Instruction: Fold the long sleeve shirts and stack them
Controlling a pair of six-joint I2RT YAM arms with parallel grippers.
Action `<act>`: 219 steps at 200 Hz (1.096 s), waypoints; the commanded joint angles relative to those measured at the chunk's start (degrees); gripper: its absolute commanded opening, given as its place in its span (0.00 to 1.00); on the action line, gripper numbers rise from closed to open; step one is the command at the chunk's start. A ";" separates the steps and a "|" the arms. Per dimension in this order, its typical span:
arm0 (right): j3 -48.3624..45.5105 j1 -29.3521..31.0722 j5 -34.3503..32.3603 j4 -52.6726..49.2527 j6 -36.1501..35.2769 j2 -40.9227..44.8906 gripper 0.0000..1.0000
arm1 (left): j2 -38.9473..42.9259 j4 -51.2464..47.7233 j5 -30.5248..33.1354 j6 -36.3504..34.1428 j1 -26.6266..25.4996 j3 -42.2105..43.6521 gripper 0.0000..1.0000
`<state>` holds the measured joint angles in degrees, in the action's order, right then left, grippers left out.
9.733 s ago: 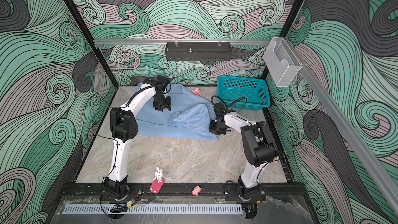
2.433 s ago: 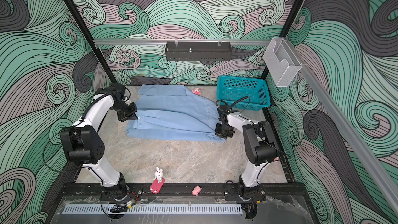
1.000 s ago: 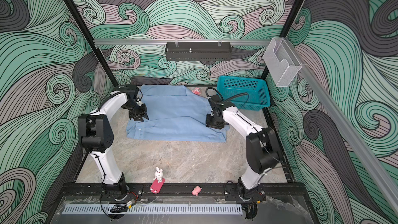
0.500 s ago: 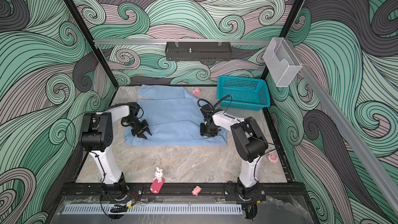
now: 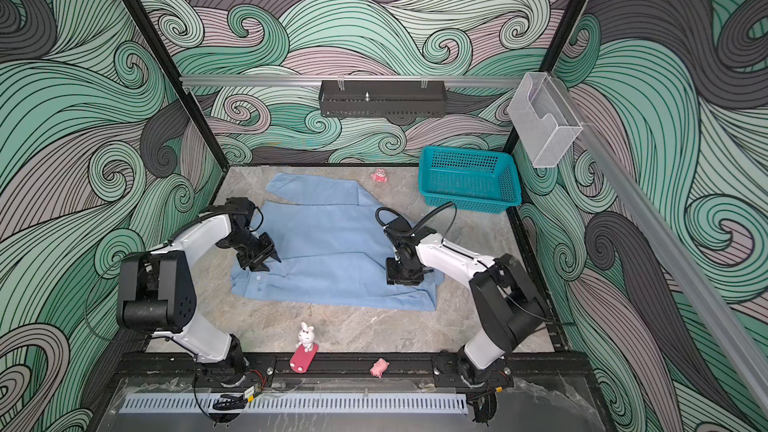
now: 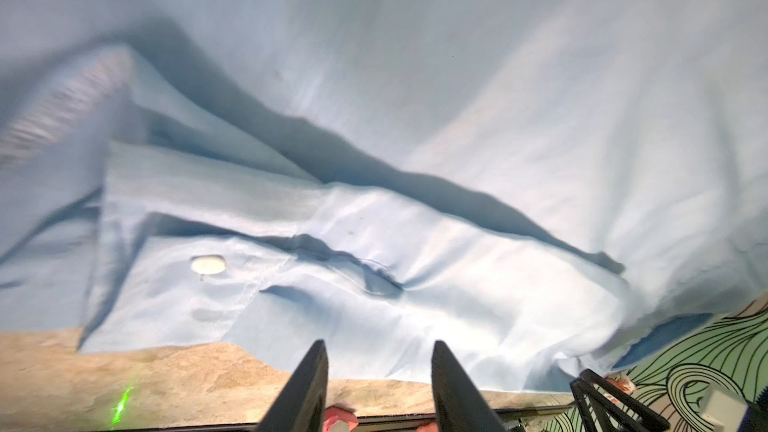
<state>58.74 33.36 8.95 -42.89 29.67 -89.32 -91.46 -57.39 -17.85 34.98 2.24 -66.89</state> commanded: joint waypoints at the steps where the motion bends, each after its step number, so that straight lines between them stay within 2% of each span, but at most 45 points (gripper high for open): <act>1: 6.81 -3.56 -6.24 -1.98 0.25 2.45 0.55 | 1.33 -3.86 5.98 -1.62 1.64 -9.51 0.46; 21: 12.75 -7.02 -6.67 -2.25 -0.40 -1.47 0.55 | -3.58 -2.53 7.41 -2.89 3.82 -18.30 0.46; 41: 18.22 -9.41 -5.93 -3.30 -0.67 -6.60 0.55 | -12.73 -2.68 6.37 -3.58 5.80 -28.72 0.46; 80: 23.47 -10.75 -5.68 -4.42 -0.10 -11.04 0.55 | -37.31 -15.38 6.13 -4.21 7.23 -58.76 0.46; 112: 23.64 -11.58 -5.72 -5.11 -0.47 -12.02 0.55 | -48.63 -15.49 5.41 -4.46 7.32 -70.40 0.46; 143: 23.05 -12.23 -5.53 -5.37 -0.92 -12.16 0.55 | -53.86 -14.40 5.42 -4.79 7.38 -74.61 0.45; 219: 25.94 -13.70 -5.41 -6.34 -1.55 -14.63 0.55 | -56.55 -12.92 6.95 -5.46 7.60 -74.35 0.27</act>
<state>81.73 20.32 4.08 -48.07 28.86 -102.61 -146.36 -68.99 -12.47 30.30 9.39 -139.68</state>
